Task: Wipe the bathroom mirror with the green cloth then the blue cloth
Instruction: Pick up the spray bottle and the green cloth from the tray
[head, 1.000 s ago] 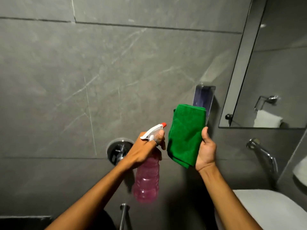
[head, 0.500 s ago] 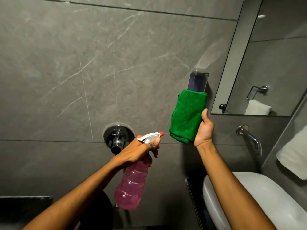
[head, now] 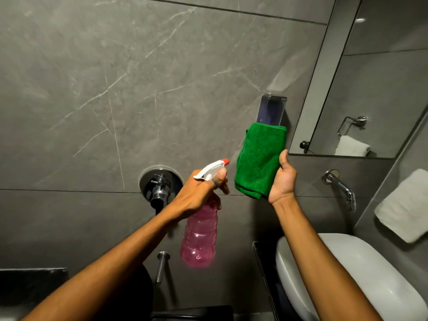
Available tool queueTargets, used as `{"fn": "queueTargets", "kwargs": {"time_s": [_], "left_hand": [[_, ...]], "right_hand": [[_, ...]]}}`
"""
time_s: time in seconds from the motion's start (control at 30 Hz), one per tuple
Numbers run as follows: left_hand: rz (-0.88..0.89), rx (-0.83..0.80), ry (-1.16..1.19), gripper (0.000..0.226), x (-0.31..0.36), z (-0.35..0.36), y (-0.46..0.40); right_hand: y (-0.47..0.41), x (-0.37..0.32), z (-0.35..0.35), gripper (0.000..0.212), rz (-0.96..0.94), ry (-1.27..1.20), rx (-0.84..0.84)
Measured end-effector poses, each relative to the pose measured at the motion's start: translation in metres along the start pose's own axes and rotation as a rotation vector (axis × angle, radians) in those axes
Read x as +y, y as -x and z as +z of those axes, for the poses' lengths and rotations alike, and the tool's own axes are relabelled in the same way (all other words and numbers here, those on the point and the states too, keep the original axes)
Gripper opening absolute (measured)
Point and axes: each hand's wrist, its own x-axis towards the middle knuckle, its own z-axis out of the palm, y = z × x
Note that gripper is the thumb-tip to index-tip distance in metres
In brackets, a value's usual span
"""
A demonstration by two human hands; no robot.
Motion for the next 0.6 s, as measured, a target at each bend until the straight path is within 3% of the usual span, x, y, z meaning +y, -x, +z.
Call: {"fn": "queueTargets", "kwargs": {"time_s": [0.2, 0.4, 0.53, 0.6], "left_hand": [[-0.116, -0.091, -0.055, 0.041, -0.029, -0.004, 0.03], [-0.183, -0.077, -0.11, 0.043, -0.064, -0.011, 0.052], [-0.258, 0.123, -0.063, 0.037, -0.118, -0.016, 0.08], [-0.398, 0.29, 0.016, 0.043, -0.158, -0.016, 0.105]], "right_hand": [[0.011, 0.003, -0.002, 0.064, 0.023, 0.013, 0.034], [0.022, 0.029, -0.008, 0.067, 0.122, 0.023, 0.094], [0.039, 0.06, -0.023, 0.073, 0.212, 0.025, 0.139], [0.051, 0.083, -0.036, 0.08, 0.293, -0.014, 0.134]]}}
